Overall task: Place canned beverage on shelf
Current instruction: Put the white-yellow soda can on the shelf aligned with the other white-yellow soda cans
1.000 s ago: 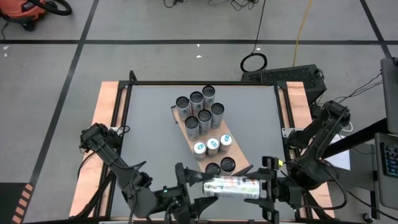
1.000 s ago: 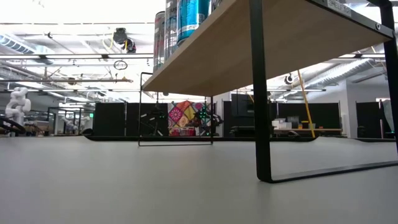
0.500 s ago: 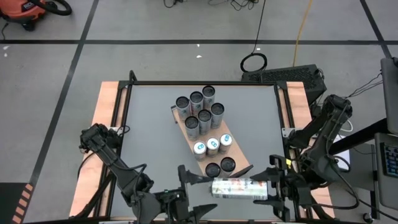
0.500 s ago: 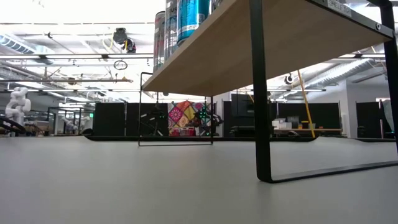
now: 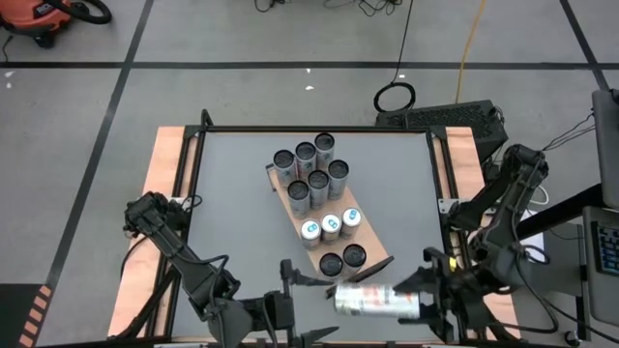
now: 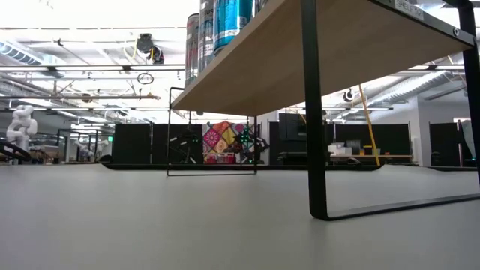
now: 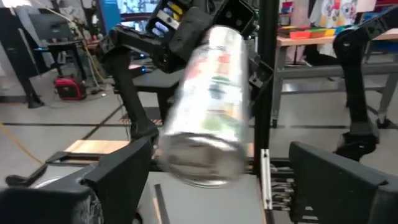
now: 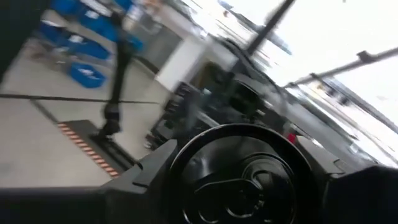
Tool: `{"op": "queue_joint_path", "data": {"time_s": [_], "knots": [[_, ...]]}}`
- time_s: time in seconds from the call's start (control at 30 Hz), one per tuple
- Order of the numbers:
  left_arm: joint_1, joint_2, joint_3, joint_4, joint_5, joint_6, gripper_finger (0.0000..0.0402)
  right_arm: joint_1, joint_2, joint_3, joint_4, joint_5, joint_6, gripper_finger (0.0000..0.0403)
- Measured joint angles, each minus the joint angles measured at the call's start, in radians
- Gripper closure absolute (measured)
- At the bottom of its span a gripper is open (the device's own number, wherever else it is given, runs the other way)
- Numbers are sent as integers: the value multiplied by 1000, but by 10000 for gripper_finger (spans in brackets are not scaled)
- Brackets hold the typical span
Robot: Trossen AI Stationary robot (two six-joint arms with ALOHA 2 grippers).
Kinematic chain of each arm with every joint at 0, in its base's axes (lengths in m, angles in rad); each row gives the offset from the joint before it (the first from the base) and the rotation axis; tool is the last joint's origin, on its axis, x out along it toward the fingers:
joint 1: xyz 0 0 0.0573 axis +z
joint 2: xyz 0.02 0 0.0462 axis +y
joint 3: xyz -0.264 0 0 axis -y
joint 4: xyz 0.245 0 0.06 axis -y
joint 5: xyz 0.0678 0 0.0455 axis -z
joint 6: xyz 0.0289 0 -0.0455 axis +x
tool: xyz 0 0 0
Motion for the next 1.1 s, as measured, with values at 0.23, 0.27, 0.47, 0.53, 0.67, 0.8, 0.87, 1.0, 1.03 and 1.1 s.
{"op": "queue_joint_path", "data": {"time_s": [0.23, 0.27, 0.47, 0.53, 0.67, 0.8, 0.87, 1.0, 1.03, 1.1], "knots": [[47, 0, 0, 13, 175, -25, 23, 8, 0, 0, -45, -112, -14, 204], [58, 0, 0, 14, 226, -28, 23, 7, 0, 0, -53, -112, -16, 204], [120, 17, 0, 16, 363, -68, 23, 6, 0, 0, -77, -110, -46, 204], [138, 28, -2, 9, 395, -81, 23, 6, 0, 0, -85, -106, -57, 204], [153, 37, -2, 2, 415, -103, 24, 6, 0, 0, -96, -105, -82, 204], [146, 37, -2, -3, 386, -104, 40, 6, 0, 0, -104, -103, -103, 204], [138, 37, -2, -3, 375, -99, 57, 6, 0, 0, -104, -100, -112, 204], [130, 37, -2, -4, 359, -96, 101, 6, 0, 0, -105, -76, -130, 204], [130, 37, -2, -6, 357, -97, 111, 6, 0, 0, -104, -76, -134, 204], [130, 37, -2, -8, 355, -94, 130, 6, 0, 0, -103, -75, -139, 203]]}}
